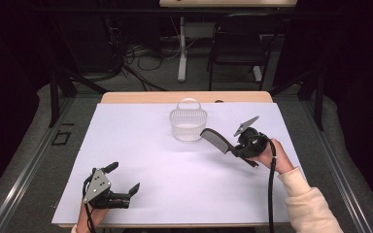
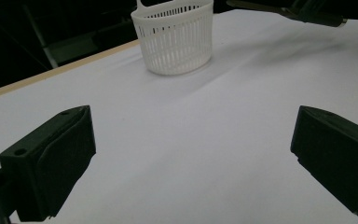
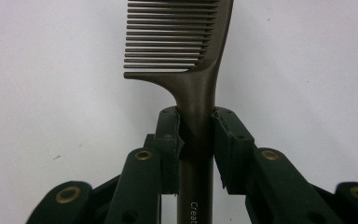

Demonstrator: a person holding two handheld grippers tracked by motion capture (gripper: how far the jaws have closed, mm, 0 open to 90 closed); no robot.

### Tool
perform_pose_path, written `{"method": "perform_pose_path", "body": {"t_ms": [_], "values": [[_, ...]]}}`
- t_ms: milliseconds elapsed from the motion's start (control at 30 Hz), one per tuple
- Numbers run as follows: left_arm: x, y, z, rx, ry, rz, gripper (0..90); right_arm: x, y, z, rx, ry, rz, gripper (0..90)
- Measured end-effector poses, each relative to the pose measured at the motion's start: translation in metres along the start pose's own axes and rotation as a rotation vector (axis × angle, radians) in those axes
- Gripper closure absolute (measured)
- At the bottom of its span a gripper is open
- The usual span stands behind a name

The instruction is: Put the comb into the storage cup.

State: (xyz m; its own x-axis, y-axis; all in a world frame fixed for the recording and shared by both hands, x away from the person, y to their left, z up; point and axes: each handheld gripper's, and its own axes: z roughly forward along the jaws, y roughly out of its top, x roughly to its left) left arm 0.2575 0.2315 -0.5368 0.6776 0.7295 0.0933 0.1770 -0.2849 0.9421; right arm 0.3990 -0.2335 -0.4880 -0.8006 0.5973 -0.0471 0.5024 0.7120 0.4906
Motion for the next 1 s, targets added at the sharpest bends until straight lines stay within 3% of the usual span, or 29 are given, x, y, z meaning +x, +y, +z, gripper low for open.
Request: {"method": "perform_pose_path", "body": {"t_ms": [333,1000], "values": [[-0.0001,0.0000,-0.0001,-0.001,0.001,0.000,0.0,-0.0020,-0.0076,-0.0024,-0.049,-0.010,0.045,72.7],[0.0000,-0.0002,0.0001,0.002,-0.001,-0.001,0.0,-0.0024,-0.0107,-0.0025,-0.102,-0.017,0.077,72.7]]}}
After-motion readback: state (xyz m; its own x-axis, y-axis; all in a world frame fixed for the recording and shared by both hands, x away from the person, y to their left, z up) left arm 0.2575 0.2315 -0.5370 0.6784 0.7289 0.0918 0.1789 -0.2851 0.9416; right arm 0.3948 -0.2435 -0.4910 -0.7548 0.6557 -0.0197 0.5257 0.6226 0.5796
